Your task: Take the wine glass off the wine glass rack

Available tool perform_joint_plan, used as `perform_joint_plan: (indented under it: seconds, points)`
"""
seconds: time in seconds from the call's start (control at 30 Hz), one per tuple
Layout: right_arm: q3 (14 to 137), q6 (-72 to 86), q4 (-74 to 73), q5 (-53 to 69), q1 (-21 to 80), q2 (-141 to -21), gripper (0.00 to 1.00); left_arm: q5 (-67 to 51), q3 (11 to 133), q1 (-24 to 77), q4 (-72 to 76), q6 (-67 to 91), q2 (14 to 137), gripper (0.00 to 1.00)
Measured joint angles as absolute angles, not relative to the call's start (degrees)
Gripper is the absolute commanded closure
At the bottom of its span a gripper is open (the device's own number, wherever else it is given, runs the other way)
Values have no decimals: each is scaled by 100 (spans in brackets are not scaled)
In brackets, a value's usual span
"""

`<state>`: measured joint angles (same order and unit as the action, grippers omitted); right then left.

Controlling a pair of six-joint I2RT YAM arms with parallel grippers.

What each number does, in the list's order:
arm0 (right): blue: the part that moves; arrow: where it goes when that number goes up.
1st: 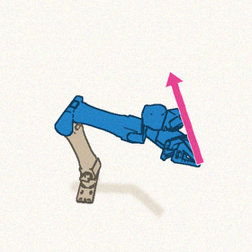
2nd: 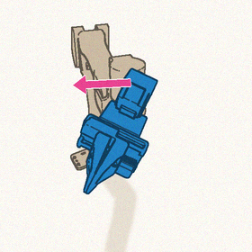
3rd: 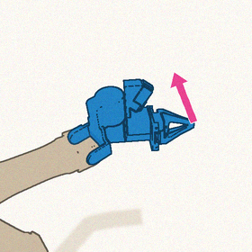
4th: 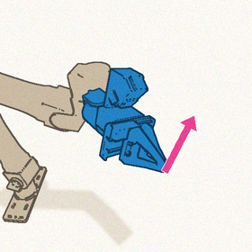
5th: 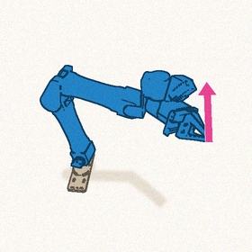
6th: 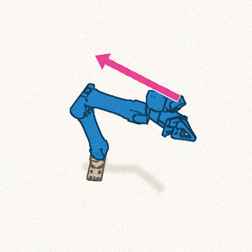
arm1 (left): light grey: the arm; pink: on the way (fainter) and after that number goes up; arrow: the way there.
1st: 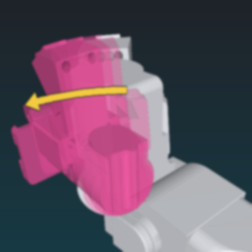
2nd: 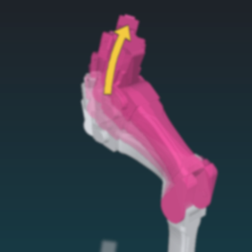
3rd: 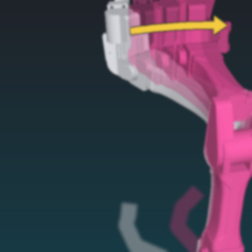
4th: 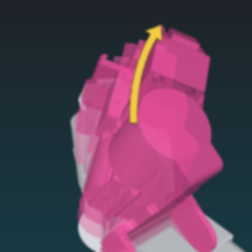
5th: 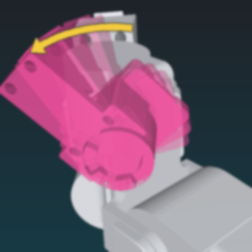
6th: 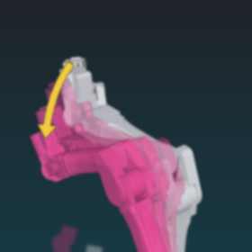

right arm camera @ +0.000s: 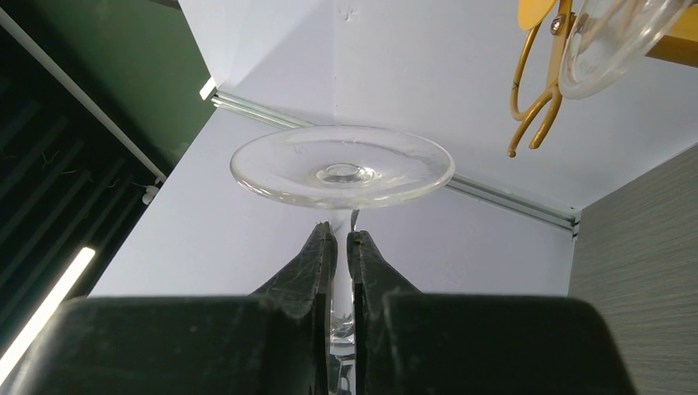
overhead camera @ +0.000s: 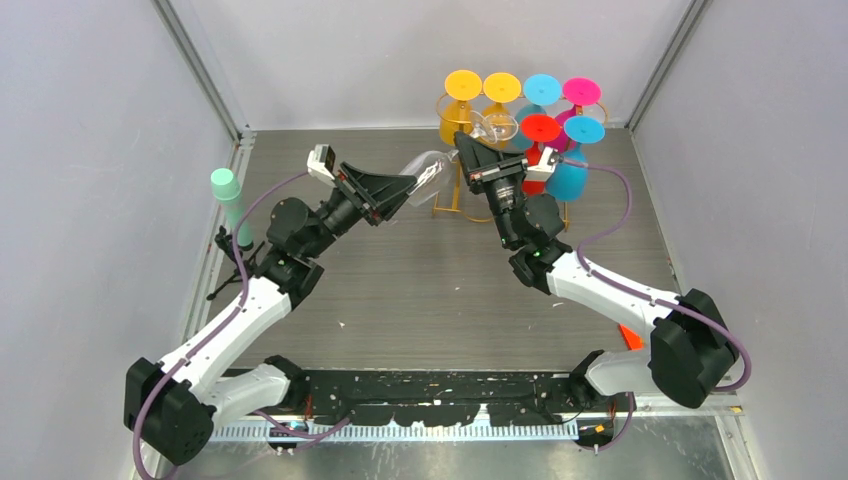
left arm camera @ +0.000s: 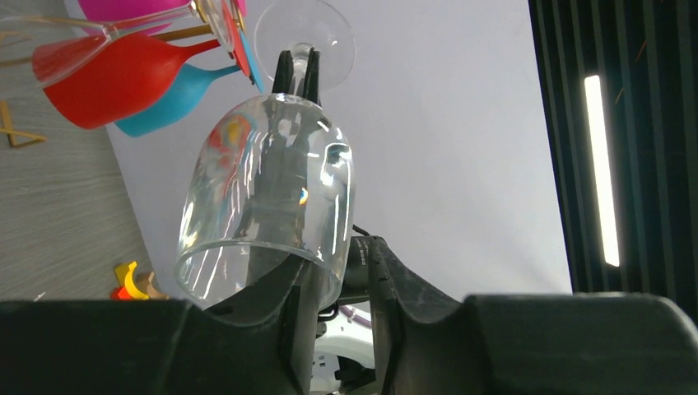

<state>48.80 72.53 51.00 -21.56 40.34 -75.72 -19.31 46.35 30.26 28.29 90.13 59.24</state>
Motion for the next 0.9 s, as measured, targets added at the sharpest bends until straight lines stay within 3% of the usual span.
perform_joint_plan:
  seconds: [0.27, 0.57, 0.63, 0.8, 0.9]
  points:
    - [4880, 7220, 4779, -2279, 4066, -7397, 100, -1931, 4534, 3026, 3330, 9216, 6058, 74]
    - [4888, 7192, 4678, -2392, 4104, -7310, 99, -1938, 4510, 3026, 3658, 9454, 6193, 100]
    - [4897, 7179, 4663, -2399, 4104, -7308, 93, -1951, 4508, 3026, 3695, 9463, 6215, 100]
    - [4908, 7022, 4560, -2373, 4106, -7205, 66, -1955, 4497, 3026, 3791, 9437, 6228, 100]
    - [4908, 6834, 4359, -2158, 4213, -7076, 55, -1955, 4497, 3024, 3870, 9397, 6237, 100]
